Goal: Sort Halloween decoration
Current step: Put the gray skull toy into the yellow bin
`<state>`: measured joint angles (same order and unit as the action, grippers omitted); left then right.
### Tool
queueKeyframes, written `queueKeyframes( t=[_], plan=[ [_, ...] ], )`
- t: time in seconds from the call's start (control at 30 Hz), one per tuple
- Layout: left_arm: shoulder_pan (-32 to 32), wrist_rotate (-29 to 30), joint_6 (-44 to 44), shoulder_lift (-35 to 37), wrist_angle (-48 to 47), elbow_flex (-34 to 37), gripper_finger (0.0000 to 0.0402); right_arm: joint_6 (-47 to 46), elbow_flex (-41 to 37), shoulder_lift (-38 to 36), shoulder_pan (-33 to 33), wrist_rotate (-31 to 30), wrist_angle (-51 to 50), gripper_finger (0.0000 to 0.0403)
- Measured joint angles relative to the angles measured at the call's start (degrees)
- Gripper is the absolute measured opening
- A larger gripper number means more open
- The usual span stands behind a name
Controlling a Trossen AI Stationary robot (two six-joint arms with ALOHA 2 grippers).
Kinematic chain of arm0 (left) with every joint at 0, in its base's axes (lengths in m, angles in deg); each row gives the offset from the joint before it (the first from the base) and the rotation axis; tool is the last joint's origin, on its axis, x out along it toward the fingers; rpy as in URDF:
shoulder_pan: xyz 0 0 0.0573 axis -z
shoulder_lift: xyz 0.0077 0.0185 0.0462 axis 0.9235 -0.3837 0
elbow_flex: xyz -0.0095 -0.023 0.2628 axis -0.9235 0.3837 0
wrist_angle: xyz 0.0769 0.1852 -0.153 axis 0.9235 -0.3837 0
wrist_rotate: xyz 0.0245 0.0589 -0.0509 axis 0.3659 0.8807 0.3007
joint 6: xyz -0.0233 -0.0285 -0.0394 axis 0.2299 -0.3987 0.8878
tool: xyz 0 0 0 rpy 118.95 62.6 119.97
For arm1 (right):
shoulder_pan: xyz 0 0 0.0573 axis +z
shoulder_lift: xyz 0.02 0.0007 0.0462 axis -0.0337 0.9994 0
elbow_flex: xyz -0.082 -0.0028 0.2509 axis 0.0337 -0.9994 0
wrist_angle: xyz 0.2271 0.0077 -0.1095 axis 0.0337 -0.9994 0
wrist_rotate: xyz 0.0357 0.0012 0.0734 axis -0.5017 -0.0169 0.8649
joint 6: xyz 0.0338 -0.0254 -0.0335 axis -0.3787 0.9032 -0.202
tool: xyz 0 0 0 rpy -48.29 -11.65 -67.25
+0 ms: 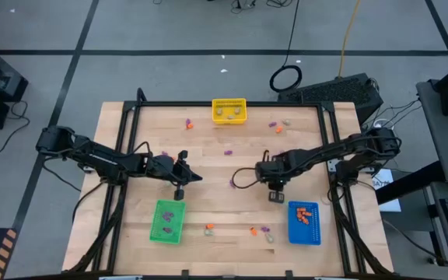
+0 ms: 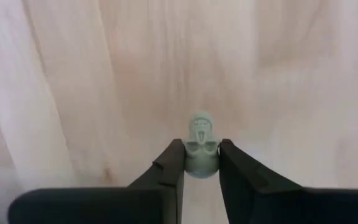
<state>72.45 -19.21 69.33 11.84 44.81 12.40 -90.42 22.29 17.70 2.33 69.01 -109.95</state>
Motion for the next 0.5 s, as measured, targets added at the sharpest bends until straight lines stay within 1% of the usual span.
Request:
queueKeyframes(
  t=[0.13, 0.3, 0.4, 0.5],
  plan=[
    [0.0, 0.0, 0.0, 0.0, 0.0, 0.0, 0.0002, 2.1, 4.0, 0.0, -2.9, -3.4, 6.0, 0.0055],
    [0.0, 0.0, 0.0, 0.0, 0.1, 0.0, 0.0002, 5.0, 8.8, 1.3, -10.7, -9.1, 10.9, 0.0055],
    [0.0, 0.0, 0.0, 0.0, 0.3, 0.0, 0.0002, 9.1, 12.9, 4.2, -16.5, -10.4, 12.4, 0.0055],
    [0.0, 0.0, 0.1, 0.0, 0.5, 0.0, 0.0002, 13.7, 19.1, 9.6, -21.7, -10.2, 12.7, 0.0055]
  ],
)
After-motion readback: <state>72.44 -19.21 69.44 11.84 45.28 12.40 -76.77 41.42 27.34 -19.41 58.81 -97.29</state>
